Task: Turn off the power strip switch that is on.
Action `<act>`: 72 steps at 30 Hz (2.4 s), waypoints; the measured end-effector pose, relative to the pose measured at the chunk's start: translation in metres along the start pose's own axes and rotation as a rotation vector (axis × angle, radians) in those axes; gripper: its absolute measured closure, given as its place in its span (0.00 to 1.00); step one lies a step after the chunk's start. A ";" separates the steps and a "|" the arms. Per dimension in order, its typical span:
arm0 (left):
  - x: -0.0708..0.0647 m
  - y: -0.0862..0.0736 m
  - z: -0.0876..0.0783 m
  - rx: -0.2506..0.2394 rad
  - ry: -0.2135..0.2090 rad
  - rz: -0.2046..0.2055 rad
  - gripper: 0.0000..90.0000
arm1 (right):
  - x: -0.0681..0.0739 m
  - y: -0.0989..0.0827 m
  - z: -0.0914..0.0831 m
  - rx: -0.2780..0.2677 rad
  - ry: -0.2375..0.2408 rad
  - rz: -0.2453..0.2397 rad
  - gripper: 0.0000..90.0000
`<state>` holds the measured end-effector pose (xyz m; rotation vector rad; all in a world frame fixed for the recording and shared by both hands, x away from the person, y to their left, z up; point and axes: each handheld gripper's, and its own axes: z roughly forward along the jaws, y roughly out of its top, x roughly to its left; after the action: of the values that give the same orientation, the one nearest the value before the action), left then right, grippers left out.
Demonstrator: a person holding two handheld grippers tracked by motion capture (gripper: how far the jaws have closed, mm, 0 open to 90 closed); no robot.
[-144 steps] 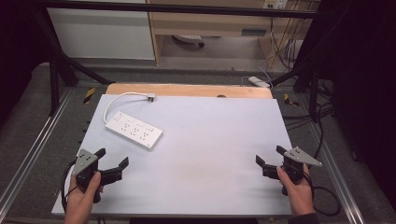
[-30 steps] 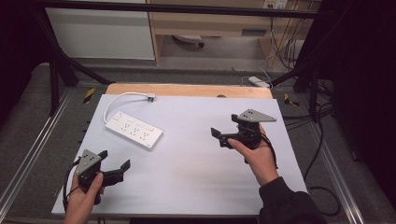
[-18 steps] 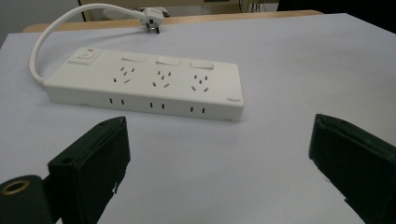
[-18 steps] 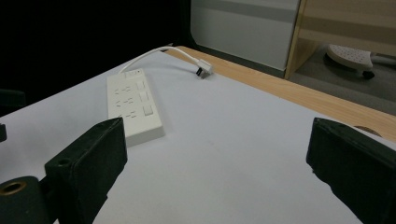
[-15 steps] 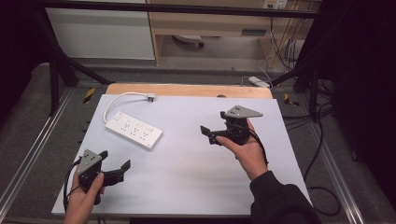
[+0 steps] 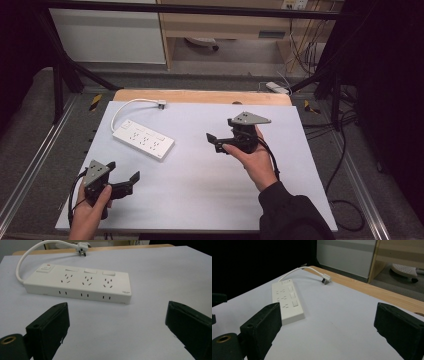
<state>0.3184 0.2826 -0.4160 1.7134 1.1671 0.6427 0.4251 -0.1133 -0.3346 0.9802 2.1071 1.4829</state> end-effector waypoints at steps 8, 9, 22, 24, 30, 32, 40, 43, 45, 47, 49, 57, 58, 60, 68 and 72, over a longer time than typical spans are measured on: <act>0.001 0.000 0.000 -0.003 -0.001 -0.010 0.06 | 0.008 0.004 0.013 0.012 0.022 -0.002 0.08; 0.001 0.000 0.000 -0.004 0.000 -0.010 0.06 | 0.010 0.006 0.016 0.020 0.023 -0.010 0.08; 0.000 0.000 0.002 -0.002 -0.007 -0.006 0.06 | 0.012 0.014 0.036 0.015 0.028 -0.023 0.09; 0.000 0.000 0.003 -0.007 -0.004 -0.008 0.06 | 0.013 0.015 0.039 0.018 0.032 -0.009 0.09; 0.002 -0.002 0.005 0.004 0.008 -0.018 0.06 | 0.014 0.021 0.042 0.017 0.041 -0.020 0.10; 0.002 -0.002 0.007 0.011 0.012 -0.020 0.06 | 0.013 0.025 0.043 0.022 0.047 -0.031 0.10; 0.004 -0.003 0.006 0.015 0.018 0.000 0.06 | 0.016 0.027 0.051 0.014 0.063 -0.038 0.20; 0.004 -0.002 0.005 0.010 0.013 -0.005 0.06 | 0.019 0.026 0.057 0.018 0.065 -0.038 0.31; 0.004 -0.001 0.005 0.008 0.013 -0.006 0.06 | 0.021 0.026 0.063 0.007 0.075 -0.028 0.42; 0.004 -0.001 0.005 0.006 0.011 -0.003 0.06 | 0.022 0.026 0.065 0.012 0.072 -0.034 0.44; 0.004 -0.001 0.006 0.008 0.012 -0.002 0.06 | 0.021 0.025 0.068 0.010 0.063 -0.033 0.50; 0.004 0.000 0.006 0.009 0.015 -0.001 0.06 | 0.021 0.025 0.073 -0.027 0.072 -0.028 0.67; 0.004 0.000 0.006 0.009 0.015 -0.001 0.06 | 0.022 0.025 0.073 -0.031 0.075 -0.029 0.69; 0.003 0.000 0.006 0.008 0.012 0.004 0.06 | 0.025 0.025 0.074 -0.033 0.082 -0.041 0.74; 0.004 0.000 0.005 0.005 0.021 0.008 0.06 | 0.034 0.023 0.081 -0.041 0.109 -0.048 0.88; 0.004 0.000 0.004 0.002 0.021 0.010 0.06 | 0.041 0.020 0.091 -0.037 0.121 -0.059 0.93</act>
<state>0.3238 0.2844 -0.4178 1.7187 1.1744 0.6672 0.4633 -0.0199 -0.3462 0.8273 2.1638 1.5816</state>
